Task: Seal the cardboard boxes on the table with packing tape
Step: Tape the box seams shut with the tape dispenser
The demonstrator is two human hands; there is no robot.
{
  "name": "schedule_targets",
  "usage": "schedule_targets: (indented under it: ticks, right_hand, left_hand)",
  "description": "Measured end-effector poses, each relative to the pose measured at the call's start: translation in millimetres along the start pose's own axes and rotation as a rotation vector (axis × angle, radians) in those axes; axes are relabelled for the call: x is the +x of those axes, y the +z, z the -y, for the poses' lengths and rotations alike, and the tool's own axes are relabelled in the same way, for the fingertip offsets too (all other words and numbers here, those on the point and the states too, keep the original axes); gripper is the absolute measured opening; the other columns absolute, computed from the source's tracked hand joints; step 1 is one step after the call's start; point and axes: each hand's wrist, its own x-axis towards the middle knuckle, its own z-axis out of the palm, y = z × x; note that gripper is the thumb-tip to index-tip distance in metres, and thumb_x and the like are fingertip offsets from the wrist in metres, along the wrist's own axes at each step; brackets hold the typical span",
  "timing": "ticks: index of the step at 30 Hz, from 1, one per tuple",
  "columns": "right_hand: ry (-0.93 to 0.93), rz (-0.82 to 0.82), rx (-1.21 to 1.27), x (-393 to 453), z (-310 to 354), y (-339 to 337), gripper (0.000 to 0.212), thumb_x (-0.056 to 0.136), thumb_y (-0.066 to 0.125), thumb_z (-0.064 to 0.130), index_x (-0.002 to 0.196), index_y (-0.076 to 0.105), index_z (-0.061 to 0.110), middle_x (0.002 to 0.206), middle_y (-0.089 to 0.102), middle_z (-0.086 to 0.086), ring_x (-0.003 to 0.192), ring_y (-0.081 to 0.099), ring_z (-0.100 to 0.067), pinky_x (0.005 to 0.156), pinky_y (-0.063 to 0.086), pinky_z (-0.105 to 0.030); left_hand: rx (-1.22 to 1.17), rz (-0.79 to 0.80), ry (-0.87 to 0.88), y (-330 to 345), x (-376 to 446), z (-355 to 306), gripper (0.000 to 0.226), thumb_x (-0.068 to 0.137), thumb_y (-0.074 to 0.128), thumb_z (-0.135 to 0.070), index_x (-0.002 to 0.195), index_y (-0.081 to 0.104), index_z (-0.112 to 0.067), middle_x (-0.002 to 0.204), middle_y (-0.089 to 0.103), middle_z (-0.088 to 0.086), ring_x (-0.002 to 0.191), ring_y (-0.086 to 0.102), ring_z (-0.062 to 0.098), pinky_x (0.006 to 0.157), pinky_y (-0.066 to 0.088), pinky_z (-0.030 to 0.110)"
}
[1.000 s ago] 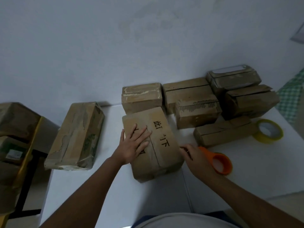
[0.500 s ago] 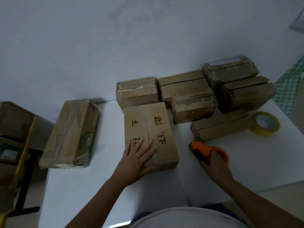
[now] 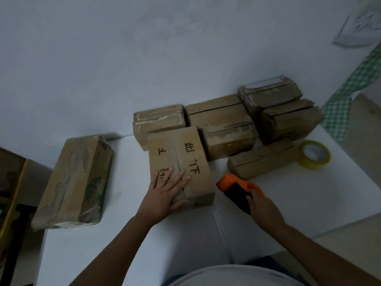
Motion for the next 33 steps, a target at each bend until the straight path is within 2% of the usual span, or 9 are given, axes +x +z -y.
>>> schedule_targets:
  ticks: [3, 6, 9, 11, 14, 16, 19, 28, 33]
  right_hand:
    - [-0.020, -0.089, 0.200, 2, 20, -16, 0.015, 0.103, 0.040, 0.017, 0.103, 0.055, 0.013, 0.082, 0.063, -0.007, 0.071, 0.058, -0.022, 0.056, 0.039, -0.027]
    - [0.041, -0.133, 0.294, 9, 34, -33, 0.023, 0.102, 0.042, 0.019, 0.087, 0.054, 0.006, 0.070, 0.056, -0.008, 0.066, 0.054, -0.024, 0.054, 0.033, -0.029]
    - [-0.002, -0.162, 0.374, 11, 50, -52, 0.031, 0.100, 0.047, 0.035, 0.075, 0.054, 0.018, 0.067, 0.058, 0.000, 0.060, 0.054, -0.014, 0.053, 0.035, -0.025]
    - [-0.057, -0.174, 0.390, 9, 62, -62, 0.033, 0.095, 0.050, 0.047, 0.070, 0.055, 0.026, 0.066, 0.061, 0.007, 0.060, 0.056, -0.005, 0.053, 0.039, -0.021]
    - [-0.114, -0.139, 0.367, 7, 76, -71, 0.046, 0.088, 0.046, 0.059, 0.073, 0.061, 0.019, 0.068, 0.064, 0.003, 0.064, 0.061, -0.011, 0.059, 0.047, -0.032]
    - [-0.134, -0.108, 0.336, 8, 84, -72, 0.055, 0.084, 0.042, 0.064, 0.077, 0.063, 0.014, 0.071, 0.065, -0.001, 0.067, 0.063, -0.015, 0.063, 0.050, -0.038]
    - [-0.186, -0.101, 0.290, 10, 92, -74, 0.060, 0.081, 0.039, 0.069, 0.078, 0.062, 0.014, 0.071, 0.064, -0.002, 0.066, 0.061, -0.013, 0.064, 0.050, -0.039]
    - [-0.266, -0.099, 0.181, 19, 90, -78, 0.061, 0.080, 0.035, 0.073, 0.083, 0.063, 0.019, 0.075, 0.066, 0.003, 0.069, 0.063, -0.008, 0.069, 0.054, -0.039]
    - [-0.278, -0.072, 0.162, 21, 92, -78, 0.062, 0.080, 0.034, 0.073, 0.082, 0.063, 0.018, 0.076, 0.066, 0.001, 0.069, 0.062, -0.010, 0.069, 0.055, -0.039]
  left_hand:
    - [-0.008, 0.008, 0.007, -4, 13, 8, 0.072, 0.094, 0.011, -0.073, 0.156, 0.005, -0.038, 0.165, 0.005, -0.011, 0.152, -0.001, 0.022, 0.122, 0.004, 0.055]
    - [-0.044, 0.013, 0.037, -5, 18, 17, 0.071, 0.093, 0.014, -0.075, 0.155, 0.001, -0.042, 0.164, 0.000, -0.014, 0.152, -0.008, 0.019, 0.122, -0.006, 0.049]
    - [-0.119, 0.031, 0.048, -9, 20, 19, 0.070, 0.093, 0.020, -0.071, 0.153, -0.006, -0.046, 0.163, -0.010, -0.017, 0.150, -0.018, 0.015, 0.122, -0.010, 0.048]
    - [-0.310, -0.020, 0.038, -18, 22, 11, 0.069, 0.098, 0.034, -0.060, 0.154, -0.002, -0.045, 0.163, -0.011, -0.018, 0.151, -0.014, 0.010, 0.124, -0.001, 0.041]
    - [-0.883, -0.183, -0.157, -45, 27, -14, 0.054, 0.101, 0.051, -0.038, 0.151, 0.030, -0.043, 0.161, 0.019, -0.020, 0.144, 0.022, -0.005, 0.108, 0.033, 0.012]
    - [-1.297, -0.116, -0.448, -64, 31, -28, 0.034, 0.100, 0.051, -0.040, 0.134, 0.056, -0.036, 0.140, 0.056, -0.010, 0.125, 0.055, 0.005, 0.098, 0.048, 0.024]
    - [-1.637, 0.136, -0.625, -82, 38, -38, 0.033, 0.102, 0.048, -0.037, 0.119, 0.067, -0.016, 0.111, 0.074, 0.004, 0.104, 0.070, 0.016, 0.095, 0.053, 0.035]
    - [-1.854, 0.199, -0.637, -94, 40, -44, 0.027, 0.098, 0.057, -0.027, 0.107, 0.073, -0.008, 0.108, 0.074, 0.012, 0.099, 0.072, 0.020, 0.072, 0.057, 0.025]
    - [-1.824, 0.160, -0.649, -94, 39, -48, 0.039, 0.078, 0.072, -0.024, 0.112, 0.069, -0.006, 0.103, 0.075, 0.013, 0.090, 0.073, 0.018, 0.067, 0.055, 0.024]
